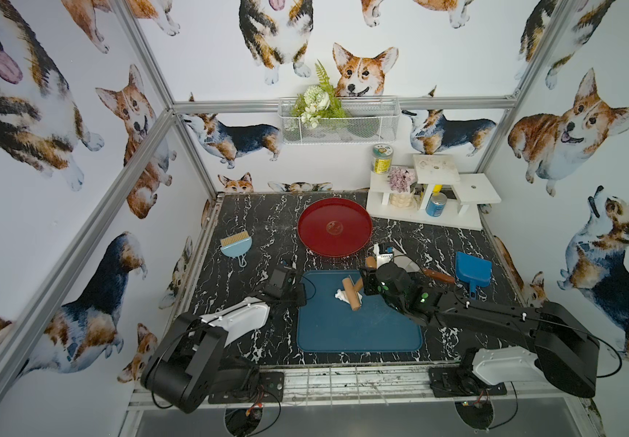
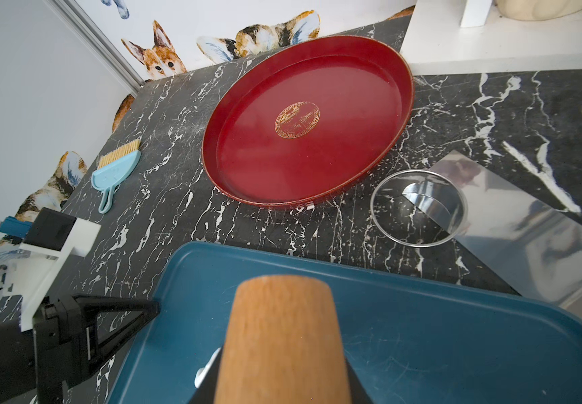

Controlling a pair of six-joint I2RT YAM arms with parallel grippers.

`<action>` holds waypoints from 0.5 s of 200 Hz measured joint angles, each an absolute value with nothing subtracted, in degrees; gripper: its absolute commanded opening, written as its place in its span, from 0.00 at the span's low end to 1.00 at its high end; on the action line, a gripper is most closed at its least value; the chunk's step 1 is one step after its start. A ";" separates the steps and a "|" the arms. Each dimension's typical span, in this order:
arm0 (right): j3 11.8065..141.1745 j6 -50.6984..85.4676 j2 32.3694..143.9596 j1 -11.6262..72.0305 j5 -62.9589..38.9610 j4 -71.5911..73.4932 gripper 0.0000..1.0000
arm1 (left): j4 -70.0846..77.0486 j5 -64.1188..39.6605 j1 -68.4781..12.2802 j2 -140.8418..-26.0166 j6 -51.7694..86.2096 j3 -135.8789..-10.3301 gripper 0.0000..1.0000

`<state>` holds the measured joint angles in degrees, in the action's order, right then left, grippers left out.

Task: Roll out the dumpling wrappers from the dough
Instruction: Flatten out the dough on the work surface.

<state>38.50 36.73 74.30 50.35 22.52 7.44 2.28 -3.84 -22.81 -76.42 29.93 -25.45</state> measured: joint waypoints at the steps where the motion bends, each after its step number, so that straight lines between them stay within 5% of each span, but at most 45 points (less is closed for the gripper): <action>1: 38.50 36.71 74.28 50.35 22.52 7.40 0.00 | 2.28 -3.84 -22.81 -76.42 29.93 -25.45 0.00; 100: 42.15 32.51 70.81 50.24 20.95 2.15 0.00 | 2.52 -3.55 -22.76 -76.53 29.82 -25.80 0.00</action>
<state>42.15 32.51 70.81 50.24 20.95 2.15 2.52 -3.55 -22.76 -76.53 29.82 -25.80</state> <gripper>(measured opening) 0.335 0.086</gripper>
